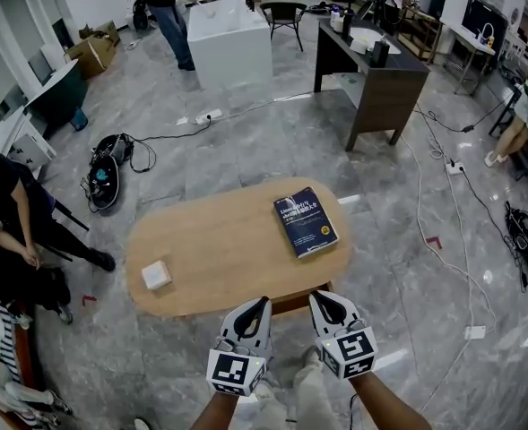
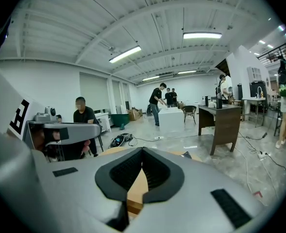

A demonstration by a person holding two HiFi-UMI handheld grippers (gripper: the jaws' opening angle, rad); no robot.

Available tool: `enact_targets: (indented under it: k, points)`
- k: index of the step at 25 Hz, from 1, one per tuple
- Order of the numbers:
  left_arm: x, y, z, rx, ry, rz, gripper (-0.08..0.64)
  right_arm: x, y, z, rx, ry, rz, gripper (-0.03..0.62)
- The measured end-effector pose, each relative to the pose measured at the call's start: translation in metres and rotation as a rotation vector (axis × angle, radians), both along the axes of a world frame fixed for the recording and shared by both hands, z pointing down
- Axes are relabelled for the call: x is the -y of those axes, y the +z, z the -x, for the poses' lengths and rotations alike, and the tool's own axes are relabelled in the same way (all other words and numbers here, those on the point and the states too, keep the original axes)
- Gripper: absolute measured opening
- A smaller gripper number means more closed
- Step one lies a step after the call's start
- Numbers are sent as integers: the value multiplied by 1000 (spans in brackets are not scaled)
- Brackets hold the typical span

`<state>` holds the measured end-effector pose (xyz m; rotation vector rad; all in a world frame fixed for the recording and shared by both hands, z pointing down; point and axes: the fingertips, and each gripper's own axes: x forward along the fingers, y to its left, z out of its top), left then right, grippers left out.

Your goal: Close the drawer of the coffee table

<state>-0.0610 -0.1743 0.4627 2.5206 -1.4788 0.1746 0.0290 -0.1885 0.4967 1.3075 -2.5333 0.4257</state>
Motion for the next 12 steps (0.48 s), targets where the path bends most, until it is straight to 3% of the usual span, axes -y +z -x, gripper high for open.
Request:
enact_targets:
  k: [12]
  points:
    - [7,49,-1,-11,-7,34,-2,1,49,-8,-26,-9,39,12]
